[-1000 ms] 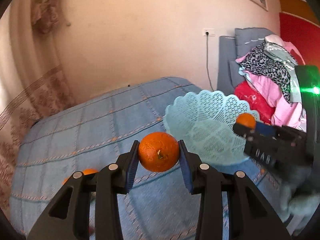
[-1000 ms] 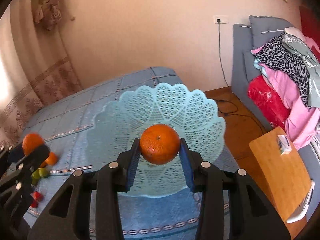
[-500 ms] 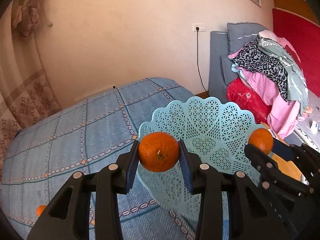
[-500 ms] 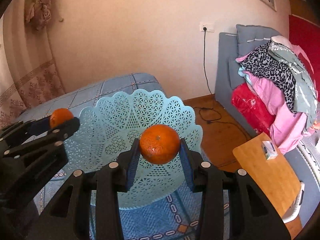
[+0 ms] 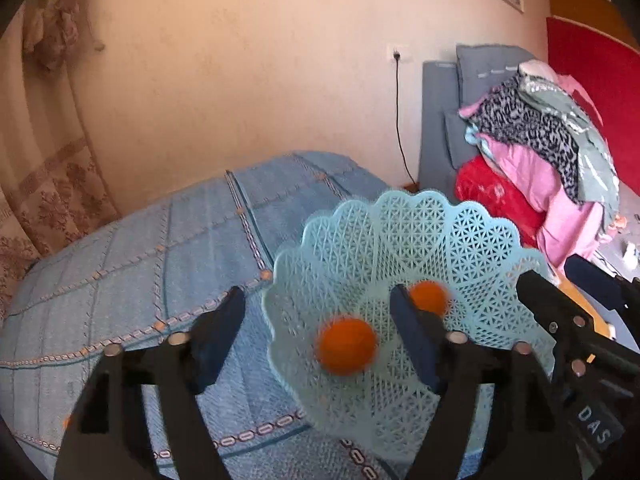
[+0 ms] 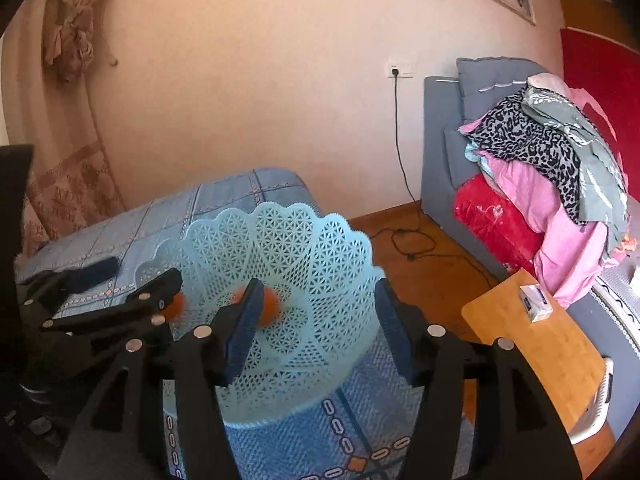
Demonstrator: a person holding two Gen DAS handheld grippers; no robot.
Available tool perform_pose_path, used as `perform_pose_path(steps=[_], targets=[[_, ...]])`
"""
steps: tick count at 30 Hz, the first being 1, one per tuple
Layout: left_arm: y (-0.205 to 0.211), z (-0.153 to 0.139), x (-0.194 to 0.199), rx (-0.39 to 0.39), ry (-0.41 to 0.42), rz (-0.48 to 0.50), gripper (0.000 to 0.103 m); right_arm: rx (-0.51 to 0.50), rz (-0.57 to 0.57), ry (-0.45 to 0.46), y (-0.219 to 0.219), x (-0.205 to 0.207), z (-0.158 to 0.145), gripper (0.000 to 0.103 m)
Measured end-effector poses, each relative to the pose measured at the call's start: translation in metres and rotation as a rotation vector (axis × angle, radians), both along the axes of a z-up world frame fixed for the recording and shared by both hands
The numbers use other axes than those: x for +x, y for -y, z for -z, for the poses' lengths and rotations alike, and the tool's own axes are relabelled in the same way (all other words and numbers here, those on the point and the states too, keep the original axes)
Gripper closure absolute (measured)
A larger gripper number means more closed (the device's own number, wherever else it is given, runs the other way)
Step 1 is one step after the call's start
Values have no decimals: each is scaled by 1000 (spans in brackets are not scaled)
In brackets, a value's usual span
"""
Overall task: Organize fruits
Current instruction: 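Carry both oranges over the blue basket and open both tools to drop them, then move both tools back from the basket toward the remaining fruit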
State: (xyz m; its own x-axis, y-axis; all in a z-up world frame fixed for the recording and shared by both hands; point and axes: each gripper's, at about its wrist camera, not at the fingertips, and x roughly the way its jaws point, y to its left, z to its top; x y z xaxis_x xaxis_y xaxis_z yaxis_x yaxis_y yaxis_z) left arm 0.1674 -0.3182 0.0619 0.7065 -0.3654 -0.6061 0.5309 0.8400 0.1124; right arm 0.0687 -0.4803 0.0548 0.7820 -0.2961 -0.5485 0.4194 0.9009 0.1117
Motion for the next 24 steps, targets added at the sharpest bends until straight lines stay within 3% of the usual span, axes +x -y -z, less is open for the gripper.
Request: perform_pose_path(steps=[10, 24], targets=[[0, -10, -14, 20, 86, -3, 19, 21, 4, -4, 7, 0, 0, 44], [-40, -26, -35, 16, 150, -89, 18, 29, -11, 25, 2, -9, -10, 44]])
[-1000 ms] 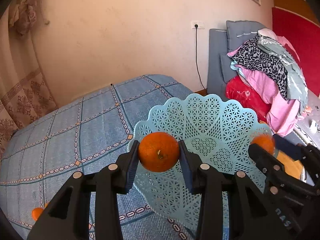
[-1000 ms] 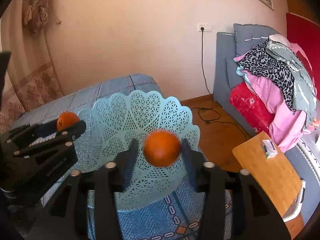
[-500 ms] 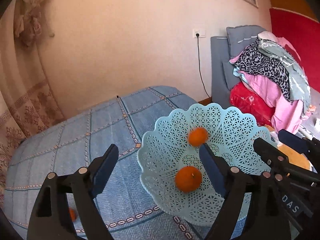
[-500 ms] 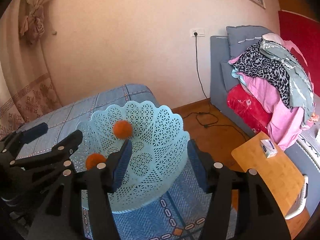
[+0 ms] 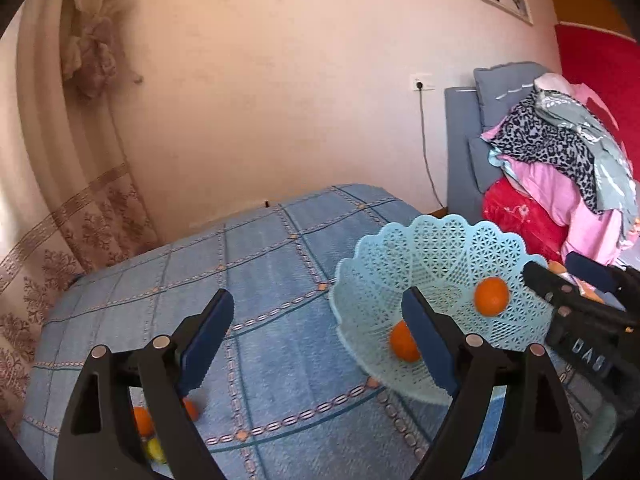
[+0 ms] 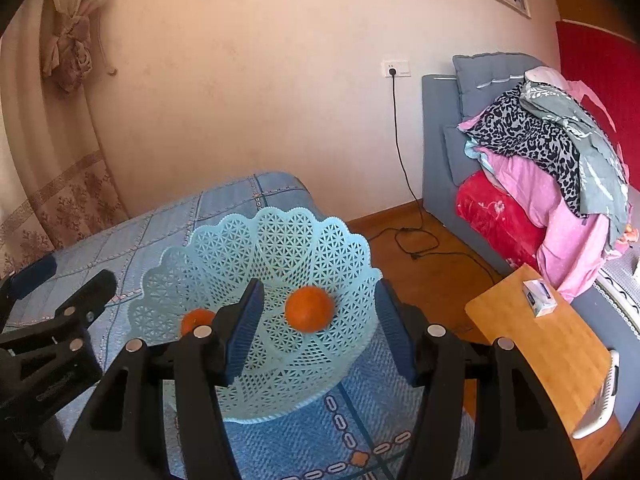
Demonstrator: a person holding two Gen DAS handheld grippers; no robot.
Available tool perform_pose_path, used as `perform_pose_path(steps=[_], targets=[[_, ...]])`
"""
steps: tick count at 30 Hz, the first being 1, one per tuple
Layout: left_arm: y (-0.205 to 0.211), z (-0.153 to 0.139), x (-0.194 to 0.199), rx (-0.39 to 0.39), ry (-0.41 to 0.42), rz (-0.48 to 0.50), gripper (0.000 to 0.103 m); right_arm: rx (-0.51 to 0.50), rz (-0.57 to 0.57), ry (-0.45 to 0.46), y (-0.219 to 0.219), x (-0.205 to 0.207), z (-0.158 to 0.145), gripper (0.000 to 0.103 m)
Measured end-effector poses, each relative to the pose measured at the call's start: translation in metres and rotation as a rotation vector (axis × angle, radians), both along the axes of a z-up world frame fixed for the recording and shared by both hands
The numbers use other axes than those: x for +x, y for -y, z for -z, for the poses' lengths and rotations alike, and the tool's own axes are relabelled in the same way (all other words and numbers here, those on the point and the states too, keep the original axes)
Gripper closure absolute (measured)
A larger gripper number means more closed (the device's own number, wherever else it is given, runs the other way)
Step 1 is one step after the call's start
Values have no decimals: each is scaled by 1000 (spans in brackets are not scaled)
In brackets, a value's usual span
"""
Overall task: Organize fruits
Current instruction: 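Move both tools back from the basket toward the remaining fruit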
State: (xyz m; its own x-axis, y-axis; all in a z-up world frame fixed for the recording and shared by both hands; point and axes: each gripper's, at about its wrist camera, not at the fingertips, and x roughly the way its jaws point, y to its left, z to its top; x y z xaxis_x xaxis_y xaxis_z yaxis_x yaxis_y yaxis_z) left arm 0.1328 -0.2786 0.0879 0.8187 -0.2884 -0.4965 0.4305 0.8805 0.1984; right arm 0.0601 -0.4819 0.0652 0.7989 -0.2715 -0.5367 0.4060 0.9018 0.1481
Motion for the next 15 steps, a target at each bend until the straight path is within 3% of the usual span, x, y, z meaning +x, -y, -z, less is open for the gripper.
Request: perform_pose_path(steps=[6, 15], targets=[[-22, -6, -12, 12, 41, -45, 17, 5, -22, 27, -9, -9, -12, 42], [-58, -15, -34, 22, 108, -112, 14, -45, -80, 68, -41, -18, -28, 30]])
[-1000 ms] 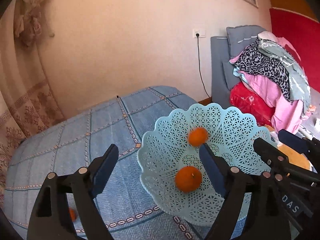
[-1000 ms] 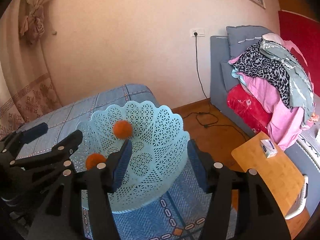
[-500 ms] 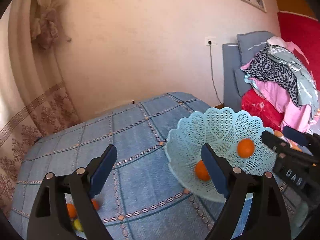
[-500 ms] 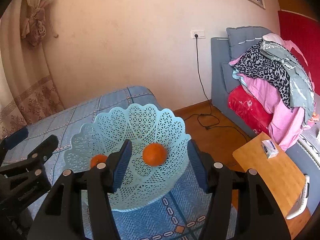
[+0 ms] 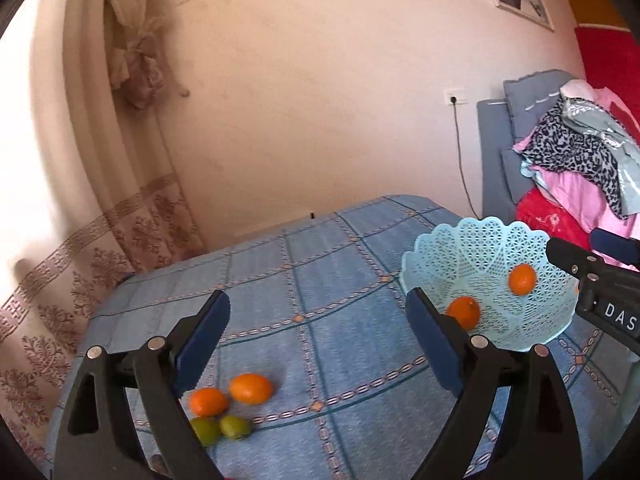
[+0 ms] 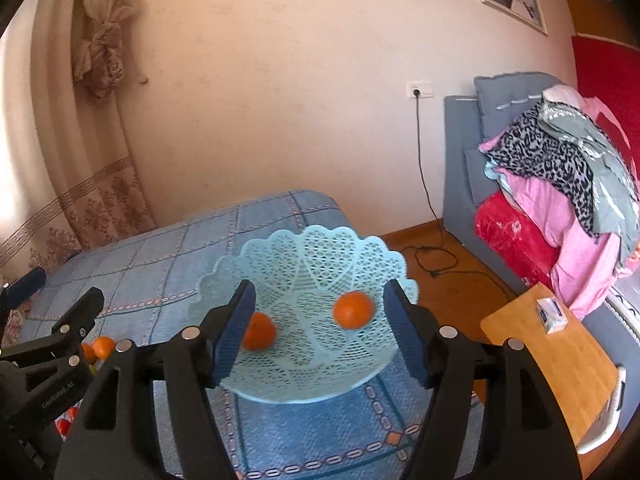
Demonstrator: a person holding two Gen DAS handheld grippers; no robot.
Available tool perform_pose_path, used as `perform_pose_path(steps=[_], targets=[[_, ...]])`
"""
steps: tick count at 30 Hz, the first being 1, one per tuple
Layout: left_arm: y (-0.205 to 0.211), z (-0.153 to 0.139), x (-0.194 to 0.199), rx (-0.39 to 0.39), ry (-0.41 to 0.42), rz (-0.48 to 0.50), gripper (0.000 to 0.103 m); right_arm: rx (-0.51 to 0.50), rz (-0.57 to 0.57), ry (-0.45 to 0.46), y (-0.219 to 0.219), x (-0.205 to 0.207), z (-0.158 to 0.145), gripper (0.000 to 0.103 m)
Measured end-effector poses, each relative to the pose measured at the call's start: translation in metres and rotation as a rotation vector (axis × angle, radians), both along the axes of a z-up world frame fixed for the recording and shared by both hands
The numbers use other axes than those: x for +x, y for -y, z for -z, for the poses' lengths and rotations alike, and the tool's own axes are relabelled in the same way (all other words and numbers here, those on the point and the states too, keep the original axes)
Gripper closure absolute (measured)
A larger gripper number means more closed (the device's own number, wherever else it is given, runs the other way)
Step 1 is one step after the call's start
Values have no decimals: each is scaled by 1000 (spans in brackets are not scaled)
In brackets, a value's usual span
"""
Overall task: Organize fruits
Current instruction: 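Move both tools back from the basket toward the remaining fruit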
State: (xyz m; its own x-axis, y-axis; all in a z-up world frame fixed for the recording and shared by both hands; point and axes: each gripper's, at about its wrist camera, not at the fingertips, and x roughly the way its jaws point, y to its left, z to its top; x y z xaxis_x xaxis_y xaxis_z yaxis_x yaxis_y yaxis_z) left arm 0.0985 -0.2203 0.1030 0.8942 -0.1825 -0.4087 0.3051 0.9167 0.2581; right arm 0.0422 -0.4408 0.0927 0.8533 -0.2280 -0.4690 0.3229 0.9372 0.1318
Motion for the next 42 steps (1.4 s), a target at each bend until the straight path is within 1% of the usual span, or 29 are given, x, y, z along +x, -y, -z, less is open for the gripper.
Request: perform_pose_path(steps=[1, 3, 4, 5, 7, 8, 10, 12, 18, 25, 30, 34, 39, 42], targets=[[-3, 0, -3, 4, 10, -7, 14, -11, -5, 4, -5, 0, 0, 27], [-10, 0, -7, 12, 25, -19, 14, -20, -22, 6, -12, 1, 1, 26], [-14, 0, -9, 13, 25, -24, 13, -21, -34, 9, -17, 1, 1, 24], [-19, 0, -10, 10, 23, -29, 11, -21, -46, 17, -21, 0, 2, 17], [-30, 0, -12, 2, 19, -40, 11, -35, -83, 56, -33, -6, 1, 8], [-34, -1, -12, -3, 14, -45, 11, -45, -94, 67, -37, -8, 1, 5], [-48, 0, -10, -18, -8, -55, 11, -71, -116, 69, -50, -10, 1, 5], [-63, 2, -9, -28, -34, -71, 11, -70, -145, 50, -60, -8, 4, 4], [-104, 12, 2, -16, -117, -152, 11, 5, -262, -42, -88, 4, 18, 4], [-155, 23, 11, -29, -179, -233, 11, 20, -351, -108, -121, 8, 32, 4], [-190, 35, 14, -32, -224, -289, 11, 63, -433, -163, -143, 15, 45, 4], [-211, 43, 12, -31, -241, -315, 11, 92, -506, -219, -166, 20, 55, 4], [-233, 52, 6, -38, -261, -324, 11, 55, -578, -253, -197, 25, 63, 4], [-242, 59, 4, -49, -286, -318, 11, 52, -614, -278, -210, 28, 68, 5]])
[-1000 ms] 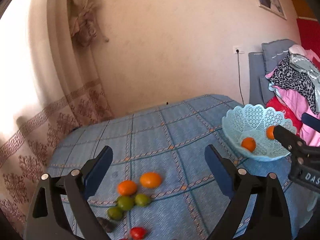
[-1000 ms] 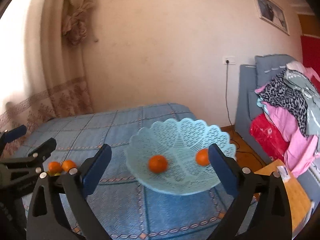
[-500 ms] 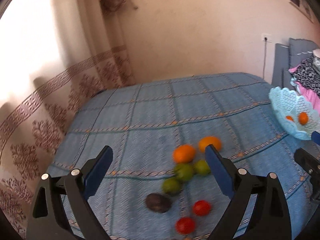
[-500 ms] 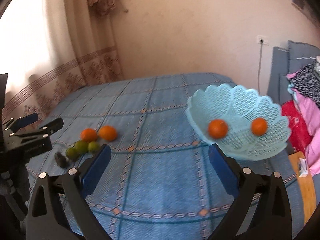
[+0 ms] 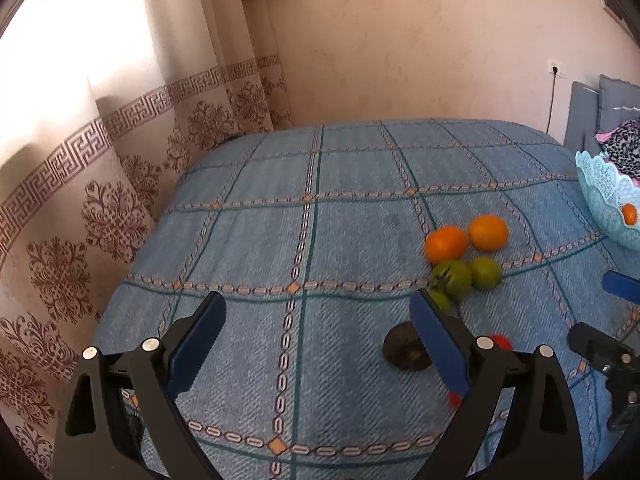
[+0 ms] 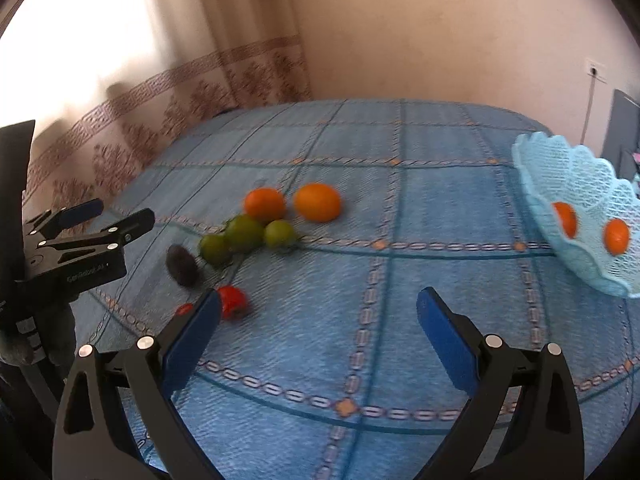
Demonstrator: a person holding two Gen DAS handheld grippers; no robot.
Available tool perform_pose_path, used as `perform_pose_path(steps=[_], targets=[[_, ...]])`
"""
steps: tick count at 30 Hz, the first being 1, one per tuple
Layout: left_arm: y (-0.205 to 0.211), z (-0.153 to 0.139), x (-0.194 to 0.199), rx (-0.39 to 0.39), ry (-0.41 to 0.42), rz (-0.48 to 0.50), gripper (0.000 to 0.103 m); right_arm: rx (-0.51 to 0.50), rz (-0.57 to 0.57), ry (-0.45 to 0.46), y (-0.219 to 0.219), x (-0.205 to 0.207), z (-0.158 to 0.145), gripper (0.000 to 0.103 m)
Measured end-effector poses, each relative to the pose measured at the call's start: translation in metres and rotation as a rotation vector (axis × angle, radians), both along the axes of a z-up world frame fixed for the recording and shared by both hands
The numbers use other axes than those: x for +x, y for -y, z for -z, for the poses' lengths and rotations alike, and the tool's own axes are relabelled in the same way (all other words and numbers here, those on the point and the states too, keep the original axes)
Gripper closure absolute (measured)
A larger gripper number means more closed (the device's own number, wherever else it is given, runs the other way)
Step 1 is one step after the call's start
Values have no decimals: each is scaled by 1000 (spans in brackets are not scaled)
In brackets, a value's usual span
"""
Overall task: Organize fruits
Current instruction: 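Move both tools back from the basket toward the remaining fruit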
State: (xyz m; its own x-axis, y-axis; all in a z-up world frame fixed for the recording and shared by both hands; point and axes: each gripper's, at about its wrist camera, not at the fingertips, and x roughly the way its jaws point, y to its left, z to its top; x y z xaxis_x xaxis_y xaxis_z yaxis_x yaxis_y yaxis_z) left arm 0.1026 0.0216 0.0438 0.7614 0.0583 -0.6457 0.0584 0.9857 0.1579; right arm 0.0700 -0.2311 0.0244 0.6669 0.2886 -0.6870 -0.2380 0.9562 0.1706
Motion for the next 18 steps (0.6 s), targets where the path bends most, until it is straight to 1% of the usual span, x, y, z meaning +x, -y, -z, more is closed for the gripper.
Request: perform_pose_path(steps=[2, 3, 11, 18], targets=[[-5, 6, -1, -2, -12, -2, 11, -11, -19, -19, -9, 3, 5, 9], [-5, 8, -2, -1, -18, -1, 11, -14, -25, -26, -12, 5, 7, 10], [-8, 21, -5, -28, -43, 25, 11, -33, -55, -80, -33, 23, 18, 10], [-9, 27, -5, -41, -58, 34, 11, -59, -66, -123, -38, 31, 31, 10]])
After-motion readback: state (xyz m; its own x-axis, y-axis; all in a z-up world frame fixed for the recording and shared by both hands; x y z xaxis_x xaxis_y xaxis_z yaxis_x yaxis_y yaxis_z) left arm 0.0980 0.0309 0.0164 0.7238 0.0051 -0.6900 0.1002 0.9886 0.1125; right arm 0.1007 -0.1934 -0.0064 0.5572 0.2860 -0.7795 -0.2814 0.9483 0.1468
